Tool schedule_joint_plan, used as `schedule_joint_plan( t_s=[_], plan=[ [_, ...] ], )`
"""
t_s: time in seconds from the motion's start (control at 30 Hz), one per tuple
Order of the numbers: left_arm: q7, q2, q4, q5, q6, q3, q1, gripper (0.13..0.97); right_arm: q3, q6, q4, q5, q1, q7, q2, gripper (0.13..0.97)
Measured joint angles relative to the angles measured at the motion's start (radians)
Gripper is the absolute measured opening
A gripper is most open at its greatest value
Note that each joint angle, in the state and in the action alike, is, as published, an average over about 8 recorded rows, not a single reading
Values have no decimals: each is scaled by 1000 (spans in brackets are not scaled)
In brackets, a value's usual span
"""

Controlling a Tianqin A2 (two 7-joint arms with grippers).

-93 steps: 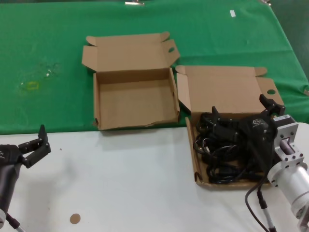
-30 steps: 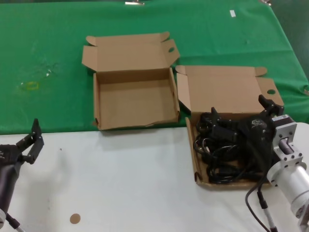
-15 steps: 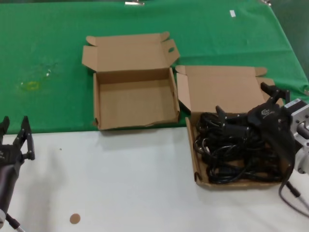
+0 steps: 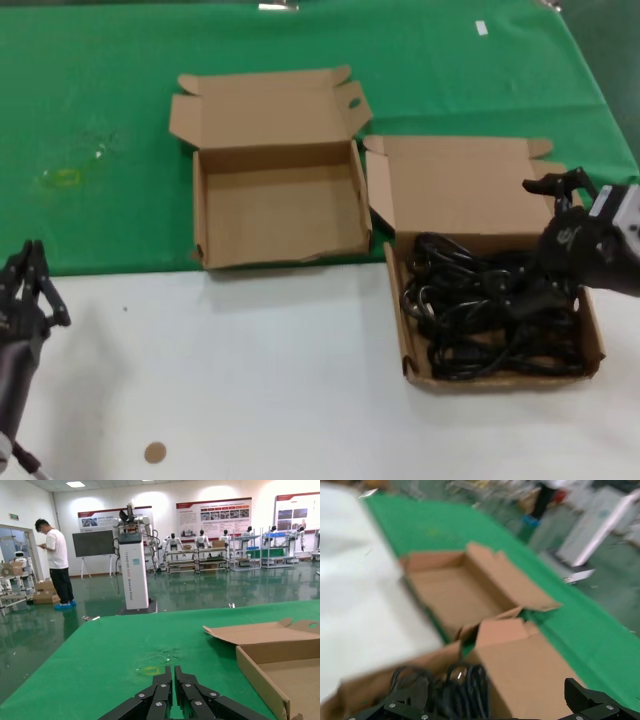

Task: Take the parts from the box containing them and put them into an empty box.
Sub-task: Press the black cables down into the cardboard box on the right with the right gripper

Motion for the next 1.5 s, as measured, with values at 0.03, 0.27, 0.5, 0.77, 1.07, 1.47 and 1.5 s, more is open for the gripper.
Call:
schedule_joint_plan(
  t_s=[0.03, 0.27, 0.5, 0.77, 1.07, 1.47, 1.5],
  plan=[
    [0, 0, 0, 0, 0, 0, 0, 187, -14, -47, -11, -16, 31, -4, 7, 966],
    [0, 0, 0, 0, 0, 0, 0, 152, -88, -362, -94, -80, 220, -99, 15, 966],
    [0, 0, 0, 0, 0, 0, 0, 146, -63, -636, -175, -143, 321, -204, -45, 966],
    [0, 0, 0, 0, 0, 0, 0, 144, -18, -770, -301, -235, 376, -322, -170, 966],
    [0, 0, 0, 0, 0, 0, 0, 144, 14, -807, -443, -319, 404, -409, -289, 941],
    [0, 0, 0, 0, 0, 0, 0, 144, 36, -858, -515, -399, 416, -432, -354, 844],
    [0, 0, 0, 0, 0, 0, 0, 144, 37, -860, -520, -405, 417, -434, -359, 844]
  ],
)
